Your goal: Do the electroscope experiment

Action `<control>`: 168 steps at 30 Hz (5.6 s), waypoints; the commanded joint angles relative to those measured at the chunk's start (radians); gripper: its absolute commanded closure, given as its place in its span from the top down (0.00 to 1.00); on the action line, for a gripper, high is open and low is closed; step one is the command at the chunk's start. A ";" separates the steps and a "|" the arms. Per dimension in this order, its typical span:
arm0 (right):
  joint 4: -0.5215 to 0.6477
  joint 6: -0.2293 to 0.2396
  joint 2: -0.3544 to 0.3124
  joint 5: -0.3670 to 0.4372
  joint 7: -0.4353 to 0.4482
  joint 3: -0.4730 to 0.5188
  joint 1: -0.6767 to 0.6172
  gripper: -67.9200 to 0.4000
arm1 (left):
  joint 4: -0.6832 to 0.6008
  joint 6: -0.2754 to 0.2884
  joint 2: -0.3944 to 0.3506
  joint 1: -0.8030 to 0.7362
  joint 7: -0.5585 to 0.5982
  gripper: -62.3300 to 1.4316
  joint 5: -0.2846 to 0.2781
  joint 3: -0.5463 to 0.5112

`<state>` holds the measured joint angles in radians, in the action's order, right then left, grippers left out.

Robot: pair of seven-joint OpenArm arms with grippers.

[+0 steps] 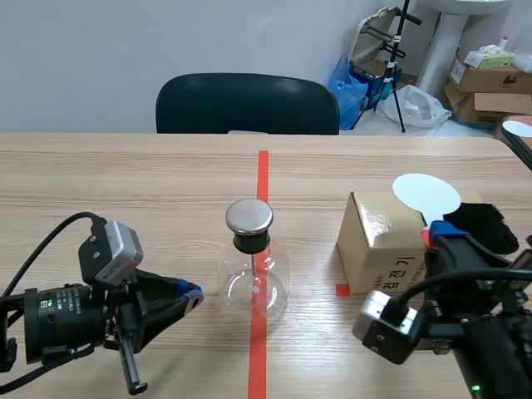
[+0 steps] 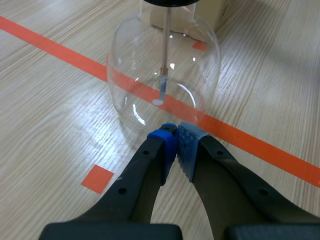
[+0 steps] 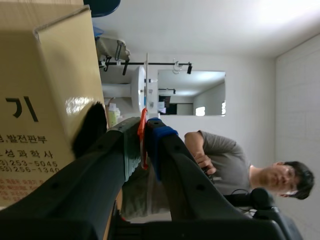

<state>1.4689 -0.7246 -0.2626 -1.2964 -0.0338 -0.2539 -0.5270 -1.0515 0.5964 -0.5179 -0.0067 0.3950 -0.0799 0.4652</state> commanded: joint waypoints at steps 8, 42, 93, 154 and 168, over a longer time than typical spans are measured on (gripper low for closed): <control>-0.003 -0.058 0.008 0.146 0.219 0.187 0.003 0.02 | -0.219 0.002 -0.070 -0.222 0.033 0.07 -0.013 -0.173; -0.347 -0.058 0.043 0.224 0.534 0.366 0.109 0.02 | -0.859 0.100 -0.114 -0.763 0.006 0.61 -0.090 -0.606; -0.283 0.073 0.055 0.116 0.406 0.357 0.072 0.02 | -0.859 0.100 -0.114 -0.760 0.005 1.00 -0.122 -0.606; -0.195 0.139 0.108 0.057 0.308 0.352 0.027 0.02 | -0.859 0.100 -0.114 -0.760 0.004 1.00 -0.122 -0.606; -0.181 0.142 0.108 0.077 0.443 0.351 0.023 0.02 | -0.859 0.100 -0.114 -0.760 0.002 1.00 -0.122 -0.606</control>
<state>1.2701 -0.5831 -0.1528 -1.2419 0.4850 0.0948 -0.4992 -1.9060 0.6949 -0.6346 -0.7673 0.3862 -0.1879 -0.1444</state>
